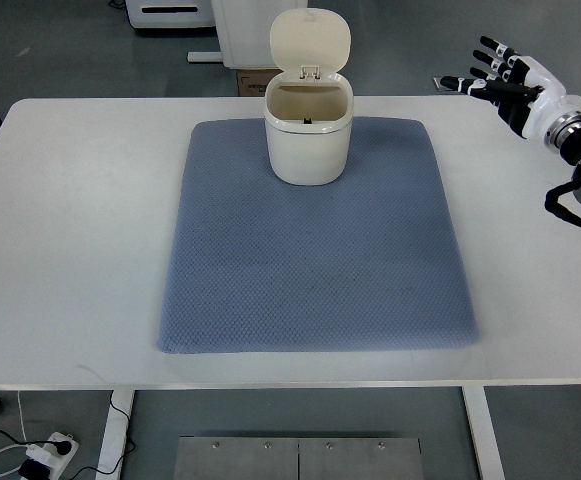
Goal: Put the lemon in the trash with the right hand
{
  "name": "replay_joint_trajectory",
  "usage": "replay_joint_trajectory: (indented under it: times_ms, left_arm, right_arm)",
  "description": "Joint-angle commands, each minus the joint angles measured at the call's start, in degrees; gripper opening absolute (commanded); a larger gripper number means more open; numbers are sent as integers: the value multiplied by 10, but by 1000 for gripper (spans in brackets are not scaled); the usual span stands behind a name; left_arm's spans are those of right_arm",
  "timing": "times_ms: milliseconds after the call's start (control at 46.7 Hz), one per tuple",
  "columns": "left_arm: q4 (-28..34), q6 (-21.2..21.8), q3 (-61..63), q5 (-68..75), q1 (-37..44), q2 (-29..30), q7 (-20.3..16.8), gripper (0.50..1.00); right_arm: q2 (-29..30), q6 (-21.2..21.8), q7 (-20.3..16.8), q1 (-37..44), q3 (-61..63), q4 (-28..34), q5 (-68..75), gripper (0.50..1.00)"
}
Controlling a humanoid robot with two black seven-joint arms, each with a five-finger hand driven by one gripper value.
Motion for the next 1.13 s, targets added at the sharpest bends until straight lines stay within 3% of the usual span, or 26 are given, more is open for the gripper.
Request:
replay_joint_trajectory:
  times_ms: [0, 385, 899, 1113]
  left_arm:
    - [0, 0, 0, 0, 0, 0, 0, 1000]
    - [0, 0, 0, 0, 0, 0, 0, 1000]
    - [0, 0, 0, 0, 0, 0, 0, 1000]
    - [0, 0, 0, 0, 0, 0, 0, 1000]
  right_arm:
    - [5, -3, 14, -14, 28, 1, 12, 983]
    - [41, -22, 118, -91, 110, 10, 18, 998]
    - [108, -20, 124, -147, 110, 10, 17, 1000]
    - [149, -20, 168, -161, 142, 10, 17, 1000]
